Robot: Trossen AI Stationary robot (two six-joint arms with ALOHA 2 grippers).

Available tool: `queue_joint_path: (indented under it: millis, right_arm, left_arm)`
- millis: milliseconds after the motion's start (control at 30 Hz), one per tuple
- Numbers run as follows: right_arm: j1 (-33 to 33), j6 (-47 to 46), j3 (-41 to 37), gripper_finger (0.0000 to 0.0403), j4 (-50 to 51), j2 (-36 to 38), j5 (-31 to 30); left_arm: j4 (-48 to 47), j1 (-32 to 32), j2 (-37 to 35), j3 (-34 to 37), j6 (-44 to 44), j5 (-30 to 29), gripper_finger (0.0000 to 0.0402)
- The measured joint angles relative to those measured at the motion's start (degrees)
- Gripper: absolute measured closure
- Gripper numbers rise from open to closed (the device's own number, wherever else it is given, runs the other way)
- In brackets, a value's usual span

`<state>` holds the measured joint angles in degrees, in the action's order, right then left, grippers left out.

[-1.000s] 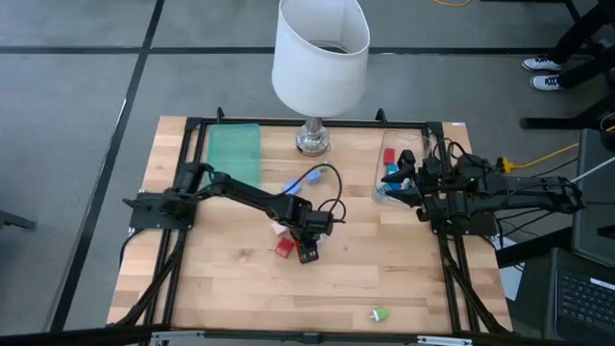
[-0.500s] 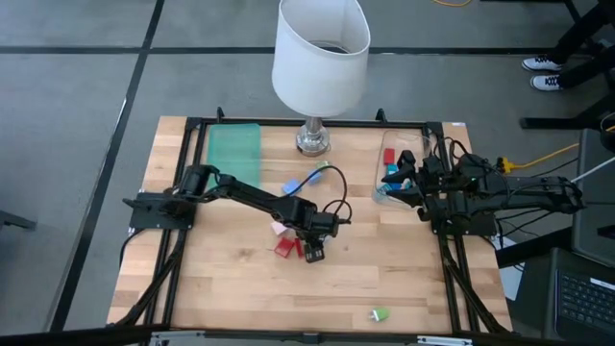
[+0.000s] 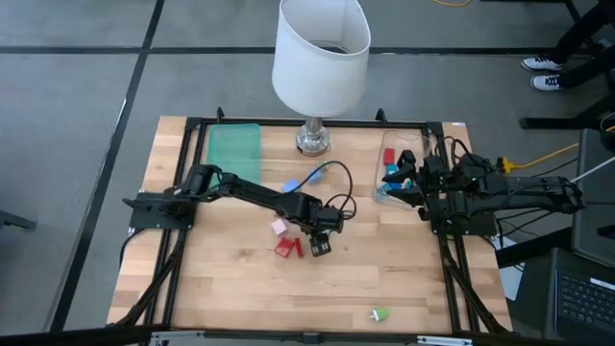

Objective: Pick & Place Office items
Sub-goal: Put the white digital timer into the transparent bin

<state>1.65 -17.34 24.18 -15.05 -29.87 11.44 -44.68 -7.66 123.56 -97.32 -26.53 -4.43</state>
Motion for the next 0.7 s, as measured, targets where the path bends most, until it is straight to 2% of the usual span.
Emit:
queue_joint_path:
  millis: [133, 300, 700]
  right_arm:
    - [0.0, 0.2, 0.0, 0.0215, 0.0, 0.0, 0.0]
    - [0.0, 1.1, 0.0, 0.0215, 0.0, 0.0, 0.1]
    - [0.0, 1.0, 0.0, 0.0215, -1.0, 0.0, 0.5]
  left_arm:
    - [-3.7, 0.2, -0.3, -3.3, 0.2, 0.1, 0.0187]
    - [-4.0, 1.0, -0.1, -3.9, 3.7, -0.9, 0.0187]
    - [-3.0, 3.5, 6.3, -4.1, 11.4, 2.8, 0.0187]
